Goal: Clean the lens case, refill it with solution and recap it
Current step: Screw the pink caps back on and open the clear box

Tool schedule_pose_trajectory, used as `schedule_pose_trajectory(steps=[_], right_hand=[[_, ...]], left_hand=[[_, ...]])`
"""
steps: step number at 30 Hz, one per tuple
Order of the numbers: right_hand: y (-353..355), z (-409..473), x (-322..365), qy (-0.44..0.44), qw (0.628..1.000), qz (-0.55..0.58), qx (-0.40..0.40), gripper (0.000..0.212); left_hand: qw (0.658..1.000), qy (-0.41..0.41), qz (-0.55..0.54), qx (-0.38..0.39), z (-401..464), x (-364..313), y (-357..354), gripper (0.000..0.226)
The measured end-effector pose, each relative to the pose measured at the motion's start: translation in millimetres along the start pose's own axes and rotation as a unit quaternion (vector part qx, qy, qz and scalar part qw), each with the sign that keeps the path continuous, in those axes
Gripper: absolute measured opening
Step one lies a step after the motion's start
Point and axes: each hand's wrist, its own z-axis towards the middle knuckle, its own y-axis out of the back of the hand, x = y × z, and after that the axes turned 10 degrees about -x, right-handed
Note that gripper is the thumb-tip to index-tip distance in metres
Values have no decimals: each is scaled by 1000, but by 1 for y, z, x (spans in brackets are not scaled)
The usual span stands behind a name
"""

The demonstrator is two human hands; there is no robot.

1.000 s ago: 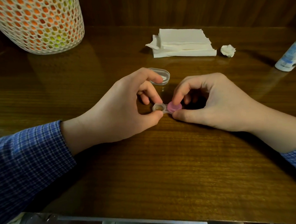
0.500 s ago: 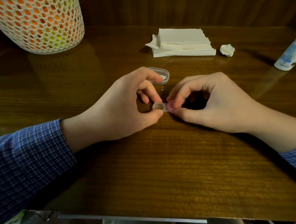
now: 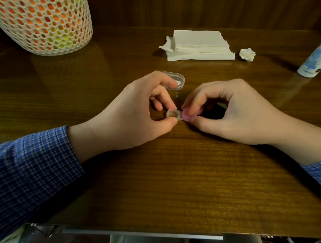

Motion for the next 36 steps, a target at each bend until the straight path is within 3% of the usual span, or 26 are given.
schedule_pose_trajectory(steps=[17,36], right_hand=[[-2,1,5,-7,999,-30,-21,14],[5,0,9,0,999,-34,14,13]], left_hand=[[1000,8,5,3,0,0,0,60],[1000,16,1,11,0,-1,2,60]])
